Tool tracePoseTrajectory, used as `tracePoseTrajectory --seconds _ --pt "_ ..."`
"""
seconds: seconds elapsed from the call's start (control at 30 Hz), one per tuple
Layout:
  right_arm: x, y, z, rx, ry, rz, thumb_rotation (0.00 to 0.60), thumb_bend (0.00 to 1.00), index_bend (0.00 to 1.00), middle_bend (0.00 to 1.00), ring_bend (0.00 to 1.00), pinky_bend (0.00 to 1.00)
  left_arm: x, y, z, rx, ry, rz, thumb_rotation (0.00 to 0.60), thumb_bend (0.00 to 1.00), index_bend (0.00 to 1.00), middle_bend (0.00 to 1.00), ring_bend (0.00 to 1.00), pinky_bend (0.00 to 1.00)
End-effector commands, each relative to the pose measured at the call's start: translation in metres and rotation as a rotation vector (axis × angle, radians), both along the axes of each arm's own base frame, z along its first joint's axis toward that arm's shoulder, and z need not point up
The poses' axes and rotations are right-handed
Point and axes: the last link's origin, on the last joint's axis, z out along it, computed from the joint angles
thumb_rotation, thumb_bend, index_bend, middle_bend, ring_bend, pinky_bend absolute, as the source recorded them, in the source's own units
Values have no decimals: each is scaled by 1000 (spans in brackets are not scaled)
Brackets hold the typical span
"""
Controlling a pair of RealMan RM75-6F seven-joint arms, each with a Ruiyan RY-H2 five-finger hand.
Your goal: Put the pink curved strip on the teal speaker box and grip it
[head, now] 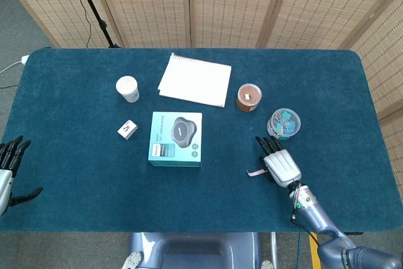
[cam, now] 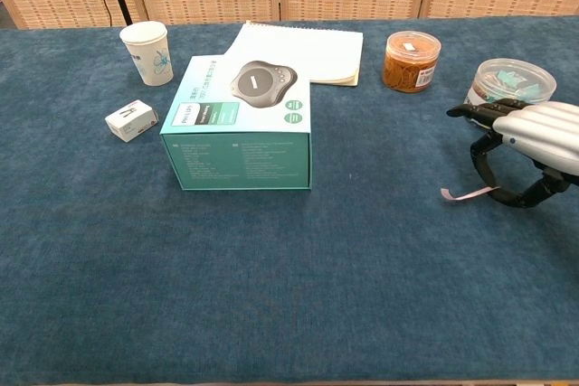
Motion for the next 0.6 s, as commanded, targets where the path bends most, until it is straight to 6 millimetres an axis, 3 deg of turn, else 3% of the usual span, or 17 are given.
tracePoseTrajectory --seconds 0.03,0.27,0.43,0.6 --pt "4 1 4 -12 -8 21 600 469 605 0 0 0 0 0 0 1 0 0 600 0 0 0 0 0" --pt "25 0 21 -74 -52 107 600 470 622 0 0 0 0 0 0 -2 0 -1 600 0 0 0 0 0" --pt "60 -11 38 -171 -68 242 600 506 636 0 0 0 0 -1 0 -4 -3 -3 600 0 0 0 0 0" --pt "87 -27 40 -251 -52 354 600 526 654 0 0 0 0 -1 1 -3 -8 -4 600 0 0 0 0 0"
